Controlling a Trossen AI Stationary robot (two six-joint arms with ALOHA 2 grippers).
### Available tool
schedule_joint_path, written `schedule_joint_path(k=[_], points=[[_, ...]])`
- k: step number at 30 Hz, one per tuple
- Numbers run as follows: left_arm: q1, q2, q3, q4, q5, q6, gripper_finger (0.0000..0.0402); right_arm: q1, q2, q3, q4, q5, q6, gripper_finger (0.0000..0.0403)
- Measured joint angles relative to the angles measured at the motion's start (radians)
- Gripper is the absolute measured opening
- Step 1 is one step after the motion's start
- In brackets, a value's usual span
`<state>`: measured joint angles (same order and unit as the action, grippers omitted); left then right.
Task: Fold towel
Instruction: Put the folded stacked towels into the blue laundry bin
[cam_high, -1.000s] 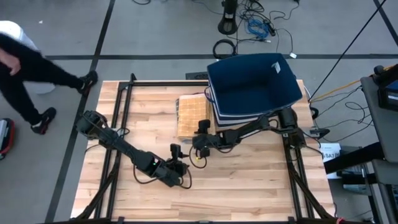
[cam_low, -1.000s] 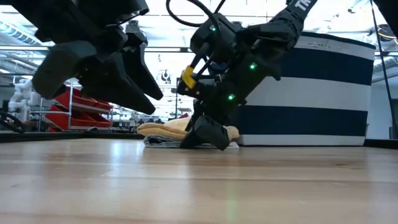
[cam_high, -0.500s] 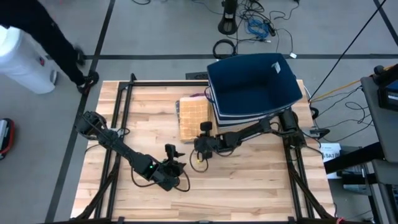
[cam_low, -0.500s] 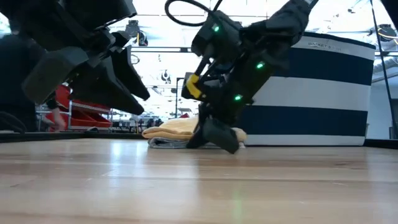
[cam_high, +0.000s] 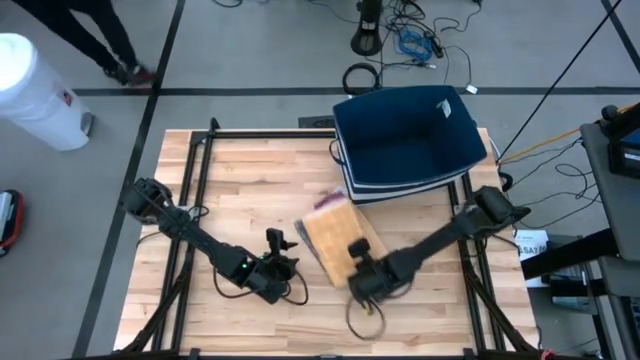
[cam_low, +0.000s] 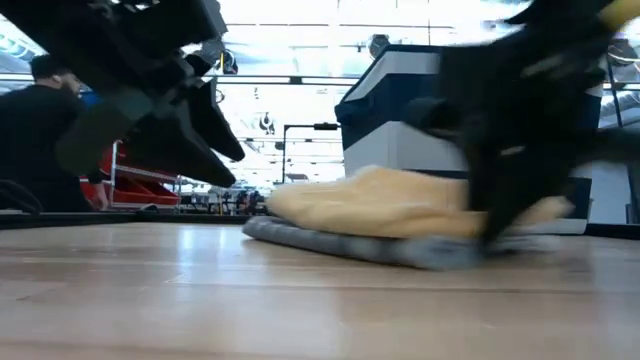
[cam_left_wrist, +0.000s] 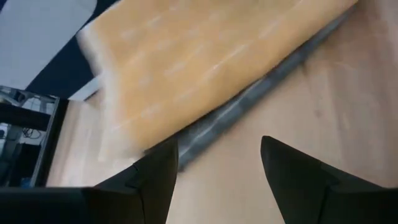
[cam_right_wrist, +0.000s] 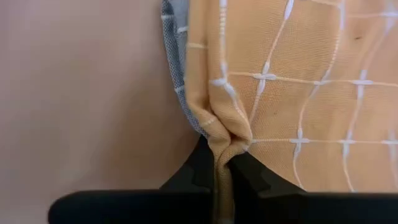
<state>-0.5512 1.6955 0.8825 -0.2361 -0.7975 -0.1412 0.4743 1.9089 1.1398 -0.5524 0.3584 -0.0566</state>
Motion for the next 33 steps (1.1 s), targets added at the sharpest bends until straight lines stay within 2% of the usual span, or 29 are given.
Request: schedule_joint_path(k=[4,9,13,18,23,28,33], points=[[0.037,0.000,0.000,0.018,0.026,0.077,0.0236,0.066,-0.057,-0.002,-0.103,-0.115,0.082,0.0012],[0.101,0.000,0.000,0.144,0.226,0.312,0.0236,0.109,-0.078,0.000,-0.140,-0.130,0.159,0.0012],[0.156,0.000,0.000,0.249,0.284,0.520,0.0236,0.116,-0.079,0.001,-0.171,-0.195,0.188,0.0013],[0.256,0.022,0.000,0.301,0.585,0.638,0.0236,0.118,-0.080,0.002,-0.190,-0.194,0.210,0.0013],[0.293,0.088,0.000,0.435,0.604,0.781,0.0236,0.118,-0.081,0.002,-0.184,-0.193,0.214,0.0027],[0.294,0.174,0.001,0.500,0.634,0.958,0.0236,0.118,-0.081,0.003,-0.183,-0.209,0.240,0.0067],[0.323,0.239,0.004,0.563,0.637,0.961,0.0236,0.118,-0.082,0.003,-0.185,-0.211,0.262,0.0110]])
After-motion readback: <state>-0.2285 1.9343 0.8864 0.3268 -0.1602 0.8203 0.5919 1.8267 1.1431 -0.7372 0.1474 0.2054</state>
